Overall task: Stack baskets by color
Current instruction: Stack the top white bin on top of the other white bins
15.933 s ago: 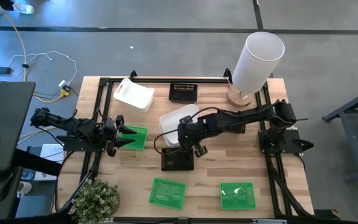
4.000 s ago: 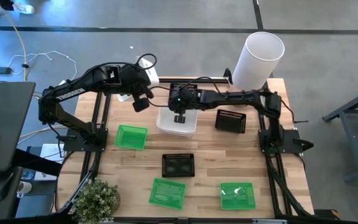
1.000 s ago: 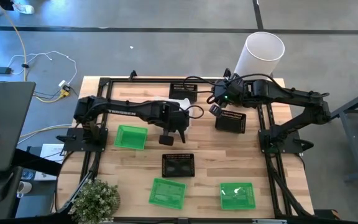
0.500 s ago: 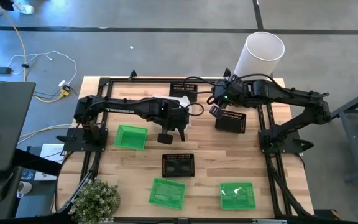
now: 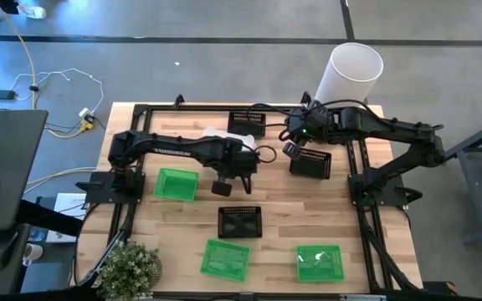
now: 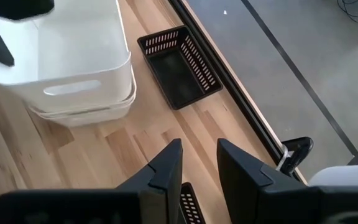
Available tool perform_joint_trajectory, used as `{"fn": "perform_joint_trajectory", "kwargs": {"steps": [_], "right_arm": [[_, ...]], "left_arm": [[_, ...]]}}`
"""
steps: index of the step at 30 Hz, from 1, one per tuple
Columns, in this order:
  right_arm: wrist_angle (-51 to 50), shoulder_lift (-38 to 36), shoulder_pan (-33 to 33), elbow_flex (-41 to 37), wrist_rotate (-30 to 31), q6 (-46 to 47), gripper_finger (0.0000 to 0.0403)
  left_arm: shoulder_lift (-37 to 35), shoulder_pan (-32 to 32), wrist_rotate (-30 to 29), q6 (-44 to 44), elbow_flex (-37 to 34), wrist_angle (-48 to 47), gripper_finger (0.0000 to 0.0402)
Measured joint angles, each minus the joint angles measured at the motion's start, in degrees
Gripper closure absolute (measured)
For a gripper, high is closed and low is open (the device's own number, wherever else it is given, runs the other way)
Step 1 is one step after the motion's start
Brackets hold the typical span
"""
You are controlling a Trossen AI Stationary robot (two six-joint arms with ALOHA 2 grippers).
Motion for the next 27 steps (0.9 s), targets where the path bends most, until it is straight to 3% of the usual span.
{"fn": "perform_joint_trajectory", "kwargs": {"steps": [16,21,27], "right_arm": [[-1.2,0.2,0.0,0.0,0.0,0.8,0.0315],[-1.5,0.2,0.0,0.0,0.0,1.0,0.0315],[-2.0,0.2,0.0,0.0,-2.2,1.6,0.0315]], "left_arm": [[3.7,0.0,-0.7,1.7,0.0,0.5,0.0397],[3.7,0.0,2.3,1.2,0.0,0.3,0.0359],[3.8,-0.7,1.4,0.2,0.0,0.4,0.0288]]}}
